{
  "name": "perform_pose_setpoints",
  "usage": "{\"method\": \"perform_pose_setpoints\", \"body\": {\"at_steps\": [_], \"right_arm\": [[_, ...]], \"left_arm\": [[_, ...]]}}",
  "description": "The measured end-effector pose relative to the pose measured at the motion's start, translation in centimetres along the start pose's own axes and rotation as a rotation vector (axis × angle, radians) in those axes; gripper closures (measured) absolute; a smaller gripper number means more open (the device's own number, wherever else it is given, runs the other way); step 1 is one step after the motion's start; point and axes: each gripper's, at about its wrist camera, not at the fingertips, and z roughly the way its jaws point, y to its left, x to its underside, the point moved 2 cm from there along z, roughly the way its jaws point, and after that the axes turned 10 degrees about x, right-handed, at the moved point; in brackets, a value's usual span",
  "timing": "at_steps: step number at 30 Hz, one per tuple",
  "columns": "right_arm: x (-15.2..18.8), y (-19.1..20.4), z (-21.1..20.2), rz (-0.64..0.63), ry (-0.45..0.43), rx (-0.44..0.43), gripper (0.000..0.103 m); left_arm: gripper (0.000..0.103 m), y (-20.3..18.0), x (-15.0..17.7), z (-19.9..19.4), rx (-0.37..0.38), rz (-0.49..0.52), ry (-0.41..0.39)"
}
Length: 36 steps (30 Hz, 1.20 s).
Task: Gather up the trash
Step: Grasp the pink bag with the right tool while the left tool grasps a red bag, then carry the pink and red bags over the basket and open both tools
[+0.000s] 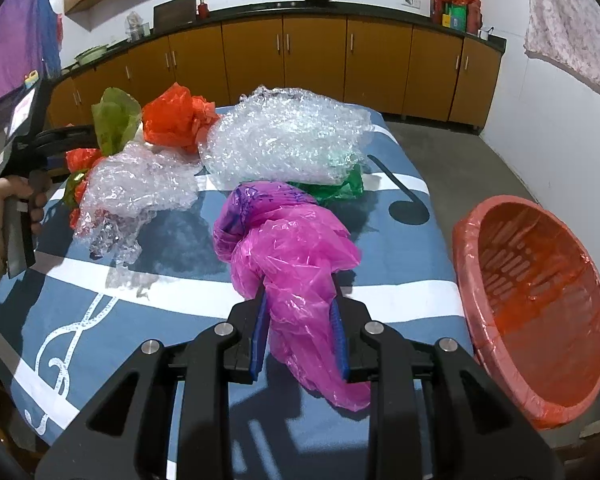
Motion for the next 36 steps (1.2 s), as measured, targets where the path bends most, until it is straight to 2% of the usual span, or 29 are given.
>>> {"method": "perform_pose_setpoints", "body": {"at_steps": [1, 6, 12, 18, 26, 36], "right_arm": [[0.0, 0.0, 0.0, 0.0, 0.001, 0.0, 0.075], [0.0, 0.0, 0.0, 0.004, -0.002, -0.001, 0.075], [0.1, -0.3, -0.8, 0.018, -0.015, -0.002, 0.075], [0.1, -0.8, -2.1, 0.039, -0.03, -0.006, 0.076], [0.2, -1.2, -4.5, 0.049, -0.068, -0.012, 0.077], [0.1, -2.9, -7.7, 0.09, -0.125, 0.019, 0.077]], "left_arm": [[0.034, -0.1, 0.0, 0.3, 0.009, 0.003, 0.006], [0.057, -0.7, 0.1, 0.0, 0.033, 0.039, -0.009], [0.074, -0.5, 0.4, -1.5, 0.052, 0.045, -0.035], [0.078, -0.5, 0.6, -5.1, 0.077, 0.062, -0.086], [0.079, -1.2, 2.0, -10.9, 0.118, 0.094, -0.142], [0.079, -5.9, 4.5, -17.5, 0.249, 0.178, -0.171]]}}
